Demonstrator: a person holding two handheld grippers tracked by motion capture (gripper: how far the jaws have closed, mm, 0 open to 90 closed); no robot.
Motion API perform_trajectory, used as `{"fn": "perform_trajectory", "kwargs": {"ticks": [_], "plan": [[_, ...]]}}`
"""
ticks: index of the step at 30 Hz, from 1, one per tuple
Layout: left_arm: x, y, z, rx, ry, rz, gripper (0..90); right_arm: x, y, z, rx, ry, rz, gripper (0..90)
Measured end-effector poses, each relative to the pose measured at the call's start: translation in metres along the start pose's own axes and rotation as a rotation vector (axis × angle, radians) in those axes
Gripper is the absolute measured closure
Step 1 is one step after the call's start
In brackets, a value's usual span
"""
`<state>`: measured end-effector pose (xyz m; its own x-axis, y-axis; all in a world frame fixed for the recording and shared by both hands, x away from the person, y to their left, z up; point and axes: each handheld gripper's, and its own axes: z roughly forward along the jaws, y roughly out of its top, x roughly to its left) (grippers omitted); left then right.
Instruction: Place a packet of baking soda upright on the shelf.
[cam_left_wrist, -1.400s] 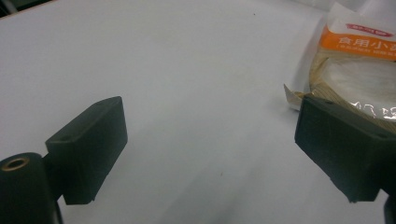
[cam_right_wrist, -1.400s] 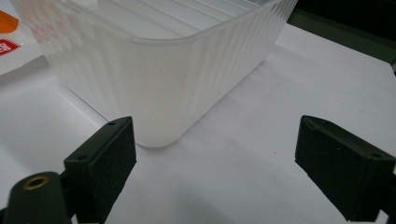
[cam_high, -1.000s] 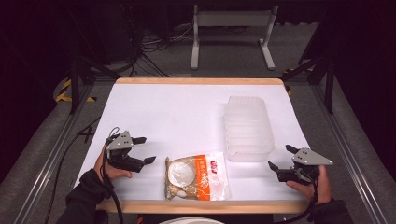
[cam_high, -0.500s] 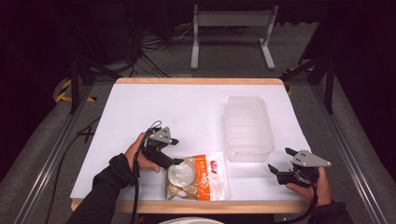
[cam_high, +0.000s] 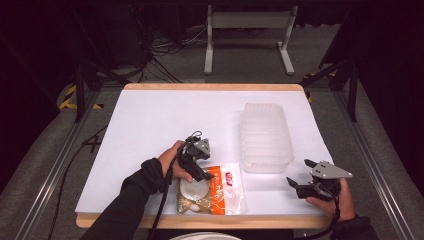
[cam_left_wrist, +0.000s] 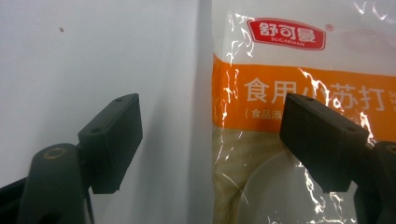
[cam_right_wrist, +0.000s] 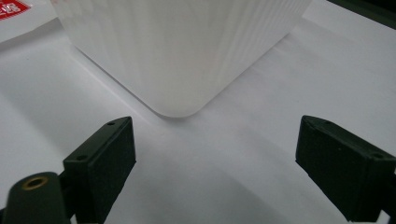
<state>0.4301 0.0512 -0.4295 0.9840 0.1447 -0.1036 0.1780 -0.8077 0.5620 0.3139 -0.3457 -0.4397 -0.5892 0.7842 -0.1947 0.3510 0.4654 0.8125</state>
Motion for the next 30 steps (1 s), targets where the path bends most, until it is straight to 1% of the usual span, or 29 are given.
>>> {"fn": "perform_trajectory", "kwargs": {"ticks": [1, 2, 5, 6, 7, 9, 11, 13, 15, 17, 18, 19, 20, 22, 23, 25, 26, 27, 28, 29, 30], "plan": [[0.000, 0.000, 0.000, 0.000, 0.000, 0.000, 22.1, 0.000, 0.000, 0.000, 0.001, 0.001, -0.002, 12.7], [0.001, 0.001, 0.001, 0.012, -0.006, -0.009, 22.1, 0.000, 0.000, 0.000, 0.001, 0.001, -0.002, 12.7], [0.002, 0.005, 0.004, 0.022, -0.025, -0.013, 22.9, 0.000, 0.000, 0.000, 0.005, -0.001, -0.010, 13.1], [0.001, 0.006, 0.005, 0.022, -0.033, -0.004, 23.2, 0.000, 0.000, 0.000, 0.004, -0.001, -0.009, 13.2], [0.000, 0.007, 0.006, 0.024, -0.033, 0.007, 23.2, 0.000, 0.000, 0.000, 0.004, 0.001, -0.008, 13.2], [-0.003, 0.009, 0.007, 0.037, -0.066, 0.019, 23.3, 0.000, 0.000, 0.000, 0.005, 0.002, -0.006, 13.2], [-0.005, 0.012, 0.009, 0.050, -0.069, 0.029, 23.3, 0.000, 0.000, 0.001, 0.009, 0.003, -0.007, 13.2], [-0.005, 0.013, 0.010, 0.059, -0.067, 0.024, 22.8, 0.000, 0.000, 0.001, 0.010, 0.000, -0.010, 13.2], [-0.006, 0.016, 0.011, 0.063, -0.076, 0.015, 23.5, 0.000, 0.000, 0.000, 0.007, -0.002, -0.011, 13.2], [-0.007, 0.017, 0.012, 0.062, -0.078, 0.021, 24.3, -0.001, 0.000, 0.000, 0.007, -0.003, -0.009, 13.2], [-0.008, 0.017, 0.012, 0.061, -0.076, 0.026, 27.1, -0.001, 0.000, 0.000, 0.007, -0.005, -0.006, 13.2], [-0.009, 0.018, 0.012, 0.064, -0.083, 0.025, 33.8, -0.001, 0.000, 0.000, 0.007, -0.005, -0.004, 13.2], [-0.009, 0.019, 0.012, 0.063, -0.085, 0.028, 33.8, -0.001, 0.000, 0.000, 0.007, -0.005, -0.004, 13.2], [-0.010, 0.020, 0.012, 0.066, -0.090, 0.022, 41.1, -0.001, -0.001, 0.000, 0.008, -0.004, -0.006, 13.2], [-0.010, 0.020, 0.011, 0.067, -0.095, 0.024, 51.1, -0.001, -0.001, 0.000, 0.006, -0.003, -0.005, 13.2], [-0.010, 0.020, 0.011, 0.067, -0.094, 0.024, 56.3, -0.001, -0.001, 0.000, 0.007, -0.003, -0.004, 13.2], [-0.010, 0.020, 0.011, 0.067, -0.089, 0.030, 61.1, -0.001, -0.001, 0.000, 0.008, -0.002, -0.004, 13.2], [-0.010, 0.019, 0.011, 0.061, -0.090, 0.036, 61.1, -0.001, -0.001, 0.000, 0.008, -0.002, -0.004, 13.2], [-0.010, 0.019, 0.011, 0.060, -0.093, 0.035, 64.5, -0.001, -0.001, 0.000, 0.009, -0.002, -0.003, 13.2], [-0.010, 0.019, 0.011, 0.066, -0.089, 0.032, 73.3, -0.002, -0.001, 0.000, 0.011, -0.002, -0.004, 13.2], [-0.009, 0.018, 0.011, 0.067, -0.089, 0.034, 77.6, -0.002, -0.001, 0.000, 0.012, -0.003, -0.003, 13.2]]}}
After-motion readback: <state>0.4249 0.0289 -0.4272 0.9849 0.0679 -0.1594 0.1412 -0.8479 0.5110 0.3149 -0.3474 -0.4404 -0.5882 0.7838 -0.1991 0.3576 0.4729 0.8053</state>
